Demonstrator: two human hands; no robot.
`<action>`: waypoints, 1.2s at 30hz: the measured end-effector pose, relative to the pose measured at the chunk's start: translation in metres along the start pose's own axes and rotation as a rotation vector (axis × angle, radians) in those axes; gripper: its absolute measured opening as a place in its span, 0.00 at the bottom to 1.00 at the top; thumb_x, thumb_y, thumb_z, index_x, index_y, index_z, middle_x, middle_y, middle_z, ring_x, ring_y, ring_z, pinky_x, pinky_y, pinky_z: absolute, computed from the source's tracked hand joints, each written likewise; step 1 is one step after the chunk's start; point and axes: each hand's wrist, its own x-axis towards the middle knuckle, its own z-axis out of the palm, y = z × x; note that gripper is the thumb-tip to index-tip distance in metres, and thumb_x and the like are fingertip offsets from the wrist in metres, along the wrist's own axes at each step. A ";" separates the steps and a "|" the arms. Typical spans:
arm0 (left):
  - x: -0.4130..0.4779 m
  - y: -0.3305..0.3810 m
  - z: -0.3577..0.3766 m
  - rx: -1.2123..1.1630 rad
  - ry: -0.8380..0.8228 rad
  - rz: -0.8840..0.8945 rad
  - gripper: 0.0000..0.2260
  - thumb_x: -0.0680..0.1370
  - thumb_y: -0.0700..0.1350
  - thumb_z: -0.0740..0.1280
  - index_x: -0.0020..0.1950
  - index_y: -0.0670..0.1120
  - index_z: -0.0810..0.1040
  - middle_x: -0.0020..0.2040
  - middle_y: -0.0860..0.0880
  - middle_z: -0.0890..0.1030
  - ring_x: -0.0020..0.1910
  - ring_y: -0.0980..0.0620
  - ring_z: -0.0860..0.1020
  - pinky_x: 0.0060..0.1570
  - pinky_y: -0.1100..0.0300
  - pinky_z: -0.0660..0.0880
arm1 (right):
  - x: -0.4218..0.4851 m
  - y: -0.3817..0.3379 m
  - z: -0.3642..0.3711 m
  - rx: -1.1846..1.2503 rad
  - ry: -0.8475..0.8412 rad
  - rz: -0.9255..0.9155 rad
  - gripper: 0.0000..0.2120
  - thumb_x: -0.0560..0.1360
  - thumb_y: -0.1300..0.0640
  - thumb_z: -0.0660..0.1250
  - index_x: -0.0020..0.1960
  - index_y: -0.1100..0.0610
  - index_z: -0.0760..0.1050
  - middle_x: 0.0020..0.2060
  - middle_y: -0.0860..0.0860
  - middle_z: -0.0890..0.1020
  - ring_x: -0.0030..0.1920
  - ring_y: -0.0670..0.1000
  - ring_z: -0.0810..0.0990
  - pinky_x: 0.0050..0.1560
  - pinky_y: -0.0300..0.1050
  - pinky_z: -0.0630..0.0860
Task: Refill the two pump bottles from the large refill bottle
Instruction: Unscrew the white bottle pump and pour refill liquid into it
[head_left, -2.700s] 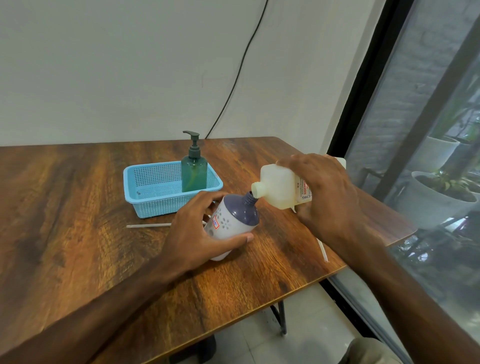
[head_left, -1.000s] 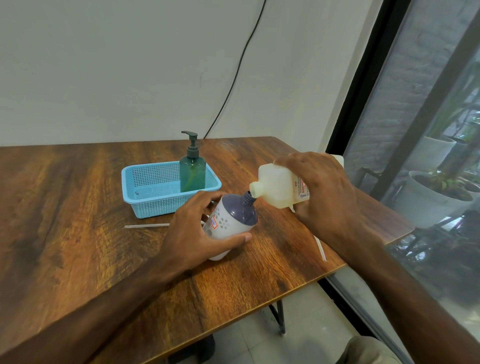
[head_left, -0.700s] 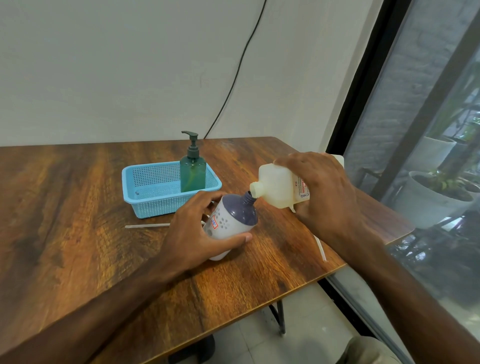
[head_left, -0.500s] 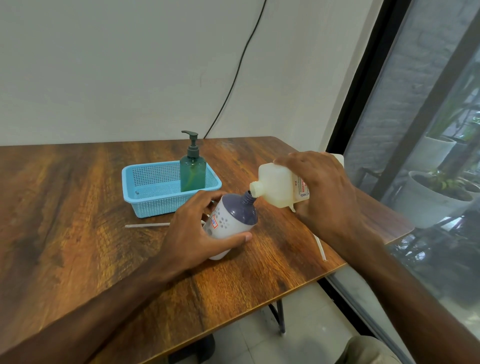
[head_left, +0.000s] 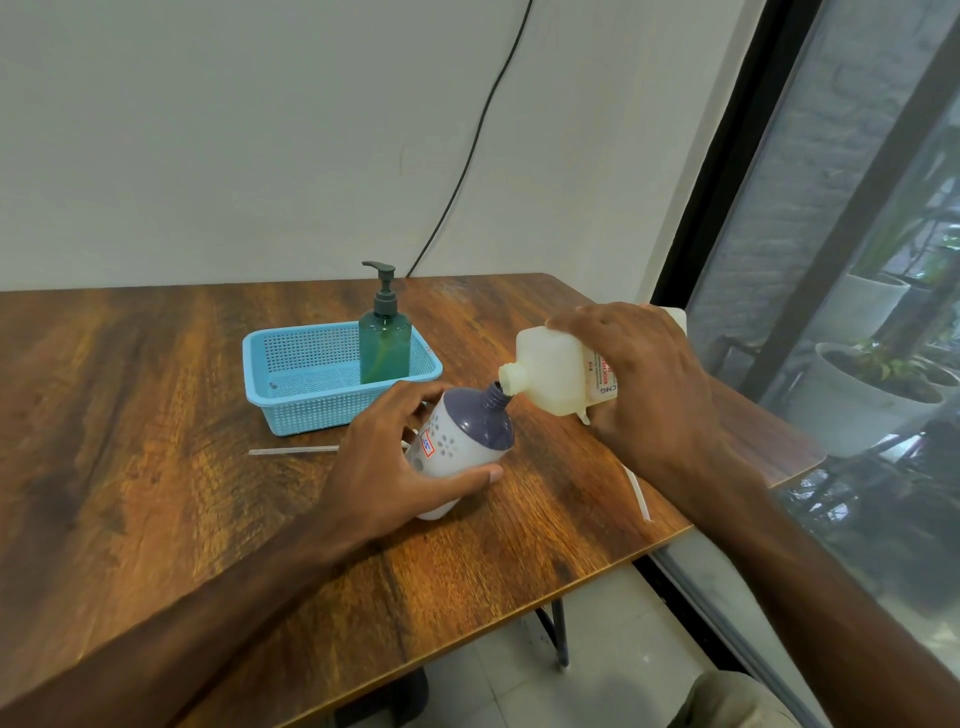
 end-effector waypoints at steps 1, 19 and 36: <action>0.000 0.000 0.000 0.001 0.002 -0.001 0.37 0.61 0.77 0.75 0.66 0.66 0.71 0.59 0.72 0.74 0.60 0.71 0.74 0.53 0.67 0.76 | 0.000 0.000 0.000 0.000 0.000 0.004 0.38 0.65 0.57 0.81 0.72 0.45 0.70 0.68 0.49 0.76 0.71 0.55 0.69 0.72 0.58 0.62; 0.001 -0.003 0.002 -0.002 -0.003 -0.017 0.39 0.61 0.74 0.77 0.67 0.61 0.74 0.61 0.65 0.78 0.60 0.67 0.76 0.53 0.61 0.79 | 0.001 0.001 -0.001 -0.016 -0.001 -0.016 0.38 0.64 0.58 0.80 0.71 0.45 0.70 0.68 0.49 0.76 0.71 0.55 0.69 0.72 0.57 0.62; 0.001 -0.002 0.001 0.000 0.002 0.000 0.37 0.62 0.75 0.77 0.66 0.62 0.73 0.61 0.65 0.78 0.60 0.66 0.76 0.54 0.62 0.79 | 0.002 -0.001 -0.003 -0.031 -0.001 -0.025 0.39 0.64 0.57 0.81 0.71 0.46 0.71 0.67 0.50 0.76 0.70 0.55 0.70 0.72 0.58 0.63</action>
